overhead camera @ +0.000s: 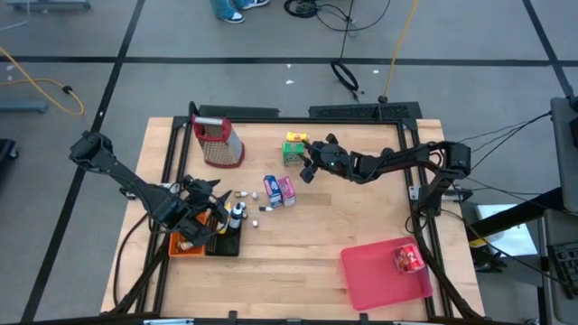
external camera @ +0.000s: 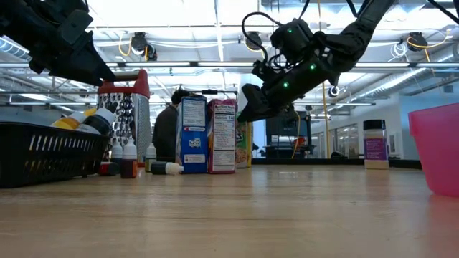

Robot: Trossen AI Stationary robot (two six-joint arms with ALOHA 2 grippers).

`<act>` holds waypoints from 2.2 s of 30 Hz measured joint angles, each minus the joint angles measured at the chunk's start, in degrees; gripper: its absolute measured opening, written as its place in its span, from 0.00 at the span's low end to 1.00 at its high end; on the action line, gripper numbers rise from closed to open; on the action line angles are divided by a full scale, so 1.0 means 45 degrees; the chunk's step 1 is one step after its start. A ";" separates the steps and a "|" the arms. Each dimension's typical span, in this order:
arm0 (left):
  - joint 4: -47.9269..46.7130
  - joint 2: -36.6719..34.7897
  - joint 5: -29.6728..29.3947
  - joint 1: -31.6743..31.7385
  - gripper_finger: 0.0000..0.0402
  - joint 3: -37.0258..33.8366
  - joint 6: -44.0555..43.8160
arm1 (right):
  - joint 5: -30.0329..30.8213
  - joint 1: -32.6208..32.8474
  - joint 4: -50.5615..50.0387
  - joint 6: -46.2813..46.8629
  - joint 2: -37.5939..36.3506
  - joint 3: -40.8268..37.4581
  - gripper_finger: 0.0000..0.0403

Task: Pick & Place Kitchen Items
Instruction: Put the green cereal box into the red bin

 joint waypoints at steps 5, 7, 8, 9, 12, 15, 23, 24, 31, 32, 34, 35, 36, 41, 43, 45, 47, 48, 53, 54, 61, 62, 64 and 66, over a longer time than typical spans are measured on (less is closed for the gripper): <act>0.0000 0.0000 -0.0004 0.0003 0.63 0.0000 0.0000 | -0.0335 -0.0005 0.0046 -0.0096 0.0079 0.0000 0.40; 0.0000 0.0000 -0.0005 -0.0002 0.63 0.0000 0.0000 | -0.0308 -0.0005 0.0252 -0.0142 0.0298 0.0000 0.40; 0.0000 0.0000 -0.0005 -0.0001 0.63 0.0000 0.0000 | -0.0260 -0.0005 0.0259 -0.0214 0.0393 -0.0010 0.40; -0.0005 0.0000 -0.0005 0.0003 0.63 0.0000 0.0000 | -0.0272 -0.0007 0.0460 -0.0274 0.0503 -0.0014 0.40; -0.0005 0.0000 -0.0005 -0.0002 0.63 0.0000 0.0000 | -0.0341 -0.0072 0.1194 -0.0336 0.0823 -0.0015 0.40; -0.0004 0.0001 -0.0005 0.0002 0.63 0.0000 0.0056 | -0.0250 -0.0078 0.1859 -0.0463 0.1204 -0.0010 0.39; -0.0005 0.0002 -0.0010 0.0001 0.63 0.0000 0.0109 | -0.0285 -0.0199 0.2631 -0.0125 0.1511 -0.0005 0.10; -0.0005 0.0000 -0.0010 0.0003 0.63 0.0000 0.0107 | -0.0289 -0.0197 0.2627 -0.0233 0.1511 -0.0005 0.06; -0.0005 0.0001 -0.0010 0.0003 0.63 0.0000 0.0103 | -0.0246 -0.0034 0.2684 -0.0089 0.1476 -0.0005 0.01; -0.0005 0.0002 -0.0010 0.0003 0.63 0.0000 0.0102 | -0.0192 0.0077 0.2679 -0.0140 0.1423 -0.0005 0.00; -0.0005 0.0000 -0.0010 0.0000 0.63 0.0000 0.0102 | 0.0009 0.0366 0.2639 -0.0184 0.1190 -0.0005 0.00; -0.0001 0.0004 -0.0010 -0.0001 0.63 0.0000 0.0102 | 0.0094 0.0509 0.2446 -0.0266 0.0967 -0.0005 0.00; -0.0009 0.0001 -0.0010 0.0003 0.63 0.0000 0.0100 | 0.0209 0.0657 0.2326 -0.0422 0.0756 -0.0005 0.00; -0.0010 0.0005 -0.0010 0.0003 0.63 0.0000 0.0092 | 0.1285 0.1354 0.0976 -0.0762 -0.0493 0.0005 0.00; -0.0010 0.0002 -0.0010 0.0003 0.63 0.0000 0.0087 | 0.1542 0.1664 0.0125 -0.0766 -0.1049 0.0005 0.00; -0.0010 0.0002 -0.0005 0.0003 0.63 0.0000 0.0086 | 0.2098 0.2066 -0.0643 -0.0761 -0.1566 0.0005 0.00; -0.0010 0.0000 -0.0005 0.0003 0.63 0.0000 0.0083 | 0.2604 0.2509 -0.1298 -0.0708 -0.2106 0.0005 0.00; -0.0010 0.0005 0.0000 0.0003 0.63 0.0000 0.0083 | 0.2819 0.2763 -0.1584 -0.0694 -0.2398 0.0005 0.00; 0.0000 0.0004 0.0022 -0.0002 0.63 0.0000 0.0080 | 0.4060 0.4296 -0.3222 -0.0181 -0.3829 0.0005 0.00; -0.0005 0.0000 0.0042 0.0003 0.63 0.0000 0.0057 | 0.4291 0.4643 -0.3685 0.0068 -0.4122 0.0005 0.00; -0.0005 0.0002 0.0087 0.0003 0.63 0.0000 0.0039 | 0.5002 0.7539 -0.6727 0.1897 -0.5784 0.0005 0.00; 0.0000 0.0000 0.0087 0.0000 0.63 0.0000 0.0059 | 0.5022 0.7958 -0.7239 0.2217 -0.5959 0.0005 0.00; 0.0000 0.0001 0.0097 -0.0002 0.63 0.0000 0.0039 | 0.5035 0.8806 -0.8394 0.3079 -0.6346 0.0005 0.00; 0.0000 0.0000 0.0097 0.0003 0.63 0.0000 0.0010 | 0.5085 0.9595 -0.9405 0.4009 -0.6697 0.0005 0.00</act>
